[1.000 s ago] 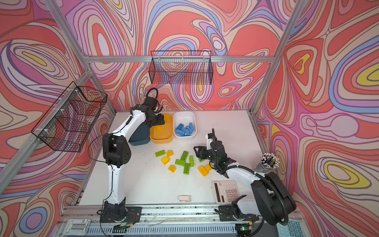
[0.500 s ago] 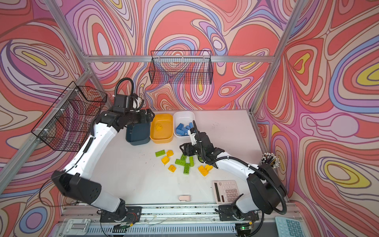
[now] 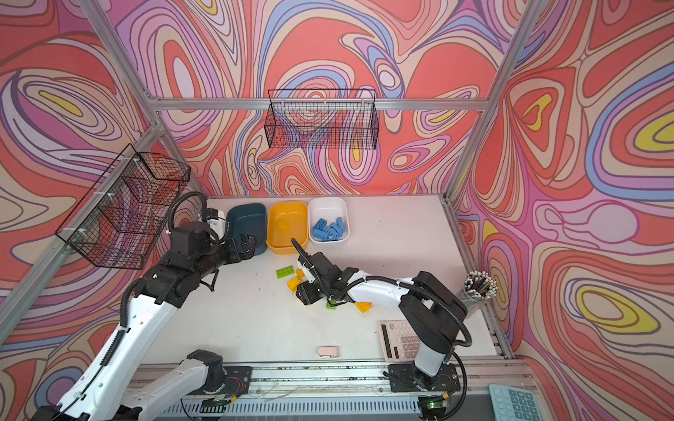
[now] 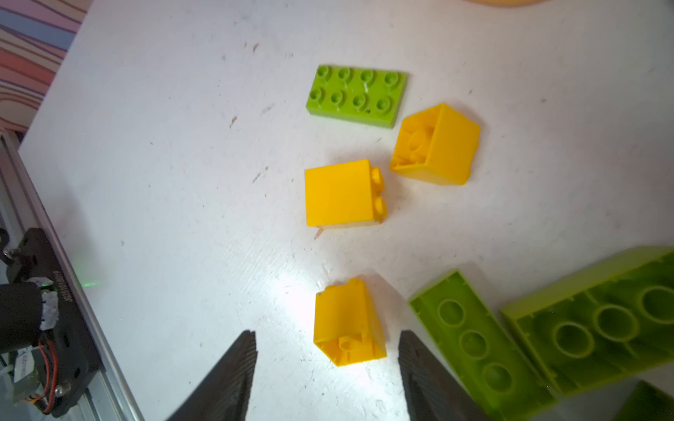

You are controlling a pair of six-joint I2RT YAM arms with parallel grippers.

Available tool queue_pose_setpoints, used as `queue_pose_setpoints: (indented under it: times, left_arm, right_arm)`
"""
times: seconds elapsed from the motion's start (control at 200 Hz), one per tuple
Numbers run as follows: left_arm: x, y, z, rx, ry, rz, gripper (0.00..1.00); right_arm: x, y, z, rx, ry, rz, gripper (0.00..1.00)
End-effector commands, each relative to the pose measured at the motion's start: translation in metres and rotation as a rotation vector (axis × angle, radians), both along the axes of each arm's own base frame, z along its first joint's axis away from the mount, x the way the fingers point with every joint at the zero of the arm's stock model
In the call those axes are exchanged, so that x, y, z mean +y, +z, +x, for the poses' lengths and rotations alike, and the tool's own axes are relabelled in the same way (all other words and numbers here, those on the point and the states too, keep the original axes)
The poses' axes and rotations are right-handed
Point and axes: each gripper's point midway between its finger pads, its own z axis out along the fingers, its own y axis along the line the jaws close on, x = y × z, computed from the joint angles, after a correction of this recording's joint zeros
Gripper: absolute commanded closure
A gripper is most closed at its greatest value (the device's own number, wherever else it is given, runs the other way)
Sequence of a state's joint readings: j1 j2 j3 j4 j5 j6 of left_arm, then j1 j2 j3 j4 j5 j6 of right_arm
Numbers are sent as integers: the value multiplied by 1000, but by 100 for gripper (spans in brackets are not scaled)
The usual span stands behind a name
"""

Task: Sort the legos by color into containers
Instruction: 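Withdraw the left arm while the right gripper grasps another yellow brick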

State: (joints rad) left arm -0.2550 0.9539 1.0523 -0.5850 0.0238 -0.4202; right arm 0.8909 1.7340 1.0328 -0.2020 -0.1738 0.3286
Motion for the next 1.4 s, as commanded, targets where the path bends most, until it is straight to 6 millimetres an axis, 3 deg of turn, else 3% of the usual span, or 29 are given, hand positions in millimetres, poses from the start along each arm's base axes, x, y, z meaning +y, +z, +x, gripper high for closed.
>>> queue_pose_setpoints:
  times: [0.0, 0.03, 0.08, 0.431, 0.616, 0.741, 0.896, 1.031, 1.222, 1.397]
  left_arm:
    - [3, 0, 3, -32, 23, -7, 0]
    - [3, -4, 2, -27, 18, -8, 0]
    - [1, -4, 2, -26, 9, -16, 0]
    - [1, -11, 2, 20, 1, 11, 0]
    - [0, -13, 2, 25, -3, 9, 0]
    - [2, -14, 3, 30, 1, 23, 0]
    - [3, -15, 3, 36, 4, 34, 0]
    - [3, -15, 3, 37, 3, 37, 0]
    - [4, -15, 3, 36, 9, 42, 0]
    - [5, -15, 3, 36, 15, 41, 0]
  right_arm:
    - [2, -3, 0, 6, 22, -22, 32]
    - [3, -1, 1, 3, 21, -22, 31]
    - [3, -15, 1, 22, 23, -51, 31]
    - [11, -34, 0, 14, 39, -127, 34]
    - [13, -43, 0, -1, 42, -164, 40]
    - [15, -46, 1, -8, 44, -188, 51]
    - [15, -43, 5, -33, 30, -201, 66]
    - [14, -42, 5, -35, 27, -211, 89]
    - [15, -33, 4, -38, 23, -194, 90]
    - [20, -6, 7, -66, 19, -149, 90]
